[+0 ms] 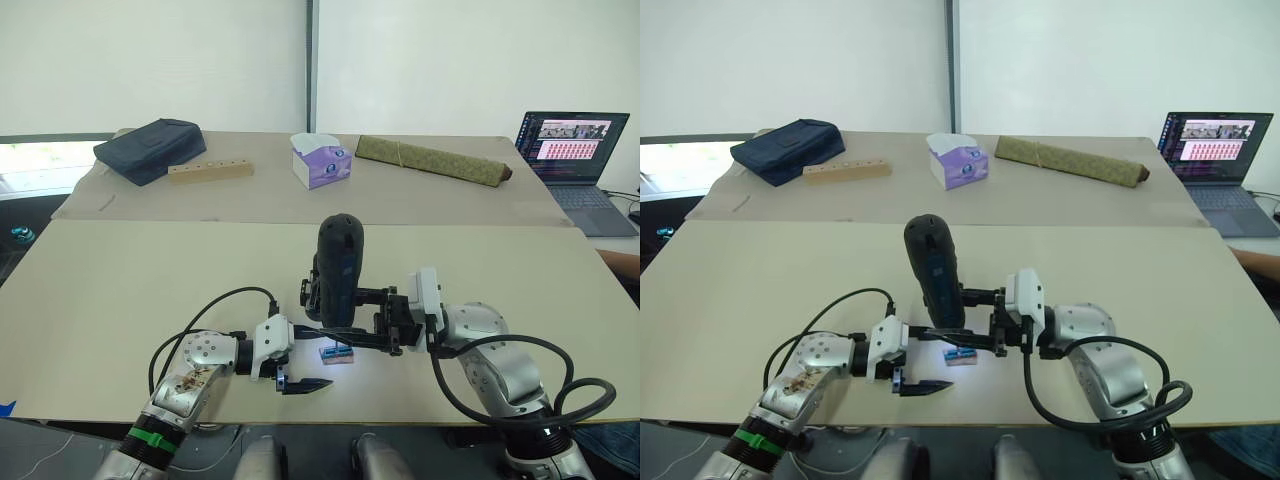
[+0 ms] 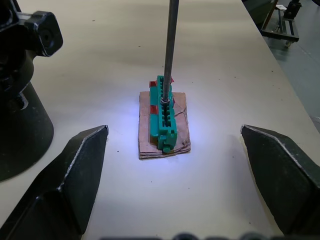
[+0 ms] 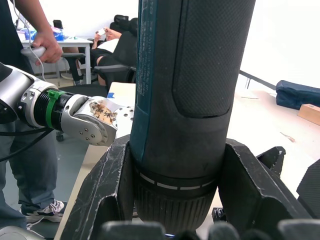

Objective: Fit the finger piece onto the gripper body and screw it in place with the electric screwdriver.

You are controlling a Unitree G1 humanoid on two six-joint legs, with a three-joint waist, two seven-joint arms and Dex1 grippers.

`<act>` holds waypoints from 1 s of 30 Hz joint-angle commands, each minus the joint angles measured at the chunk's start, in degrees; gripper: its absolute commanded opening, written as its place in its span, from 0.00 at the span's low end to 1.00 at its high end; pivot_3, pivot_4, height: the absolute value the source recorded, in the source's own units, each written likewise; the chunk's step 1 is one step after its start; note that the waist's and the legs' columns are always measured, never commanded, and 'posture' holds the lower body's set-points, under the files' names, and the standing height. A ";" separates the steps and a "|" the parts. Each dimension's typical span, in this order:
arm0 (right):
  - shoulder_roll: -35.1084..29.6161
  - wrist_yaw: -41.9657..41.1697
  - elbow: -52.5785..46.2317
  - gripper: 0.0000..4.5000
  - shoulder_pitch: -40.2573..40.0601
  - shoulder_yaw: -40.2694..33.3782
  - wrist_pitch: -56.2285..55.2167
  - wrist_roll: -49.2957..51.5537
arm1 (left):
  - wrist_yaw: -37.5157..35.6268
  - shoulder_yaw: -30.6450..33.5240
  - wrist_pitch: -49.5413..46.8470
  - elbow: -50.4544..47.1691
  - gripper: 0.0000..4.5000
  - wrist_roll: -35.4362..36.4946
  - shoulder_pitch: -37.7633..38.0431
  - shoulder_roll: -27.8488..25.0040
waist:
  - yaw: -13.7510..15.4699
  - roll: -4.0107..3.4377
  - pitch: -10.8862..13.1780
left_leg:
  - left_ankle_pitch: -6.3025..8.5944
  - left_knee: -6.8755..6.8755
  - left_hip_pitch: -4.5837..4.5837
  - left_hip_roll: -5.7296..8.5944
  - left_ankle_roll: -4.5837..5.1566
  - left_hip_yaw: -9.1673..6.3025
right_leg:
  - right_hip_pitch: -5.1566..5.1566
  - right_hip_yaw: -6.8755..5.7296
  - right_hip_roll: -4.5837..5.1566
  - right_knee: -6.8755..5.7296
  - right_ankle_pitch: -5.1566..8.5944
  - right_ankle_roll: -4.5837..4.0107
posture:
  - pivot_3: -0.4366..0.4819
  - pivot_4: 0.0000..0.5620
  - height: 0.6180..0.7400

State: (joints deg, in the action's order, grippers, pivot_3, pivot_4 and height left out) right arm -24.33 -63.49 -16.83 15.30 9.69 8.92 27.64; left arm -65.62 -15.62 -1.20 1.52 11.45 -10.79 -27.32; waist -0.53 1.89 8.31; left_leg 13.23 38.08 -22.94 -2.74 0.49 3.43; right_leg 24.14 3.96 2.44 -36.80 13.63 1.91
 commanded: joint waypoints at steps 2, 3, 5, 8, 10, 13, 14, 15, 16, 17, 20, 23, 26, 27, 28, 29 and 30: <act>0.12 -0.58 -1.75 0.43 1.68 -1.11 -1.16 1.82 | -0.02 0.53 0.01 0.79 0.99 1.41 0.31 0.55 | 0.00 0.00 0.00 | 0.00 0.00 -0.01 0.00 0.00 0.00 | 0.01 0.00 0.00 0.00 0.00 0.00 | 0.48 0.27 1.00; 0.13 -0.54 -1.81 0.43 1.85 -1.21 -1.16 1.88 | -0.49 0.75 0.02 0.55 0.99 1.99 0.35 0.53 | -0.02 0.00 0.00 | 0.00 0.00 -0.01 0.00 0.00 0.00 | 0.01 0.00 0.00 0.00 0.00 0.00 | 0.48 0.27 1.00; 0.21 -0.70 -1.81 0.43 2.14 -1.37 -1.22 2.14 | -1.29 1.13 0.10 0.13 0.99 3.00 0.44 0.45 | -0.09 0.00 0.00 | 0.00 0.00 -0.03 0.00 0.00 0.00 | 0.04 0.00 0.00 -0.01 0.00 0.00 | 0.48 0.27 1.00; 0.29 -0.95 -1.74 0.43 2.55 -1.55 -1.32 2.52 | -2.09 1.96 0.38 -0.60 0.99 4.55 0.66 0.24 | -0.16 0.01 0.01 | 0.00 0.00 -0.08 0.00 0.00 -0.01 | 0.09 0.00 -0.01 -0.01 0.00 0.00 | 0.48 0.27 1.00; 0.03 -0.95 -1.93 0.43 3.09 -1.80 -1.03 2.70 | -2.76 2.97 1.20 -1.86 0.99 6.01 0.87 0.06 | -0.16 0.01 0.01 | 0.00 0.00 -0.11 0.00 0.00 -0.01 | 0.12 0.00 -0.01 -0.01 0.00 0.00 | 0.48 0.27 1.00; -0.27 -0.73 -2.39 0.43 4.26 -2.36 -0.21 3.40 | -3.20 4.06 0.68 -3.42 0.99 7.43 0.74 -0.54 | -0.17 0.02 0.02 | 0.00 0.00 -0.14 -0.01 0.00 -0.01 | 0.14 -0.01 -0.01 -0.01 0.00 0.00 | 0.48 0.27 1.00; -0.31 -0.67 -2.63 0.43 4.57 -2.50 0.06 3.76 | -3.52 4.34 0.48 -3.92 0.99 7.94 0.71 -0.81 | -0.17 0.02 0.02 | 0.00 0.00 -0.13 -0.01 0.00 -0.01 | 0.13 -0.01 -0.01 -0.01 0.00 0.00 | 0.48 0.27 1.00; -0.37 -0.66 -2.89 0.43 4.83 -2.63 0.34 4.15 | -3.74 4.65 0.21 -4.40 0.99 8.41 0.68 -1.04 | -0.17 0.02 0.02 | 0.00 0.00 -0.12 -0.01 0.00 -0.01 | 0.13 0.00 -0.01 -0.02 0.00 0.00 | 0.48 0.27 1.00; -0.48 -0.66 -3.28 0.43 5.13 -2.81 0.72 4.68 | -4.02 5.05 0.07 -4.94 0.99 9.05 0.64 -1.26 | -0.17 0.02 0.02 | 0.00 0.00 -0.13 -0.01 0.00 -0.01 | 0.13 -0.01 -0.01 -0.02 0.00 0.00 | 0.48 0.27 1.00; -0.59 -0.65 -3.55 0.43 5.39 -2.95 1.06 5.15 | -4.23 5.36 -0.11 -5.34 0.99 9.55 0.60 -1.45 | -0.17 0.02 0.02 | 0.00 0.00 -0.12 -0.01 0.00 -0.01 | 0.13 -0.01 -0.01 -0.02 0.00 0.00 | 0.48 0.27 1.00; -0.83 -0.04 -4.83 0.43 6.31 -3.90 2.89 7.57 | -5.44 6.60 -0.83 -7.05 0.99 11.78 0.82 -2.52 | -0.18 0.03 0.02 | 0.00 0.00 -0.14 -0.01 0.00 -0.02 | 0.14 -0.01 -0.01 -0.01 0.00 0.00 | 0.48 0.27 1.00; -1.47 0.26 -5.89 0.43 7.12 -4.69 4.10 9.17 | -7.04 8.18 -1.38 -8.95 0.99 14.22 1.57 -4.28 | -0.26 0.03 0.02 | 0.00 0.00 -0.14 -0.02 0.00 -0.02 | 0.14 -0.01 -0.01 -0.01 0.00 0.00 | 0.48 0.27 1.00; -2.56 0.28 -7.28 0.43 7.66 -5.55 5.31 10.91 | -7.92 10.68 -2.84 -11.23 0.99 17.17 2.85 -6.48 | -0.35 0.02 0.03 | 0.00 0.00 -0.14 -0.04 0.00 -0.02 | 0.15 -0.01 -0.01 -0.01 0.00 0.00 | 0.48 0.27 1.00; -2.83 0.33 -7.70 0.43 7.79 -5.84 5.72 11.43 | -8.10 11.46 -3.26 -11.85 0.99 17.97 3.29 -7.16 | -0.32 0.03 0.03 | 0.00 0.00 -0.14 -0.05 0.00 -0.02 | 0.14 -0.02 -0.01 -0.01 0.00 0.00 | 0.48 0.27 1.00; -3.08 0.45 -8.19 0.43 7.97 -6.21 6.21 12.02 | -8.32 12.35 -3.68 -12.43 0.99 18.77 3.79 -7.97 | -0.31 0.03 0.03 | 0.00 0.00 -0.14 -0.05 0.00 -0.03 | 0.15 -0.03 -0.01 -0.01 0.00 0.00 | 0.48 0.27 1.00; -3.30 0.61 -8.60 0.43 8.19 -6.60 6.67 12.68 | -8.51 13.19 -4.03 -12.86 0.99 19.37 4.20 -8.72 | -0.31 0.03 0.03 | 0.00 0.00 -0.14 -0.05 0.00 -0.03 | 0.14 -0.03 -0.01 -0.01 0.00 -0.01 | 0.48 0.27 1.00; -3.56 0.92 -9.04 0.43 8.45 -7.07 7.25 13.47 | -8.63 14.14 -4.31 -13.13 0.99 19.97 4.57 -9.49 | -0.31 0.03 0.03 | 0.00 0.00 -0.13 -0.06 0.00 -0.02 | 0.14 -0.03 -0.01 0.00 0.00 -0.01 | 0.48 0.27 1.00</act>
State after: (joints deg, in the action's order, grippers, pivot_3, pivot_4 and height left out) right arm -27.73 -63.27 -22.50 22.03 5.23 15.77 37.61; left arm -73.71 -3.60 -5.00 -9.44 29.55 -6.41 -35.86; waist -0.84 1.92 8.35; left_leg 13.23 38.08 -23.08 -2.80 0.49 3.41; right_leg 24.28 3.94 2.43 -36.81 13.63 1.90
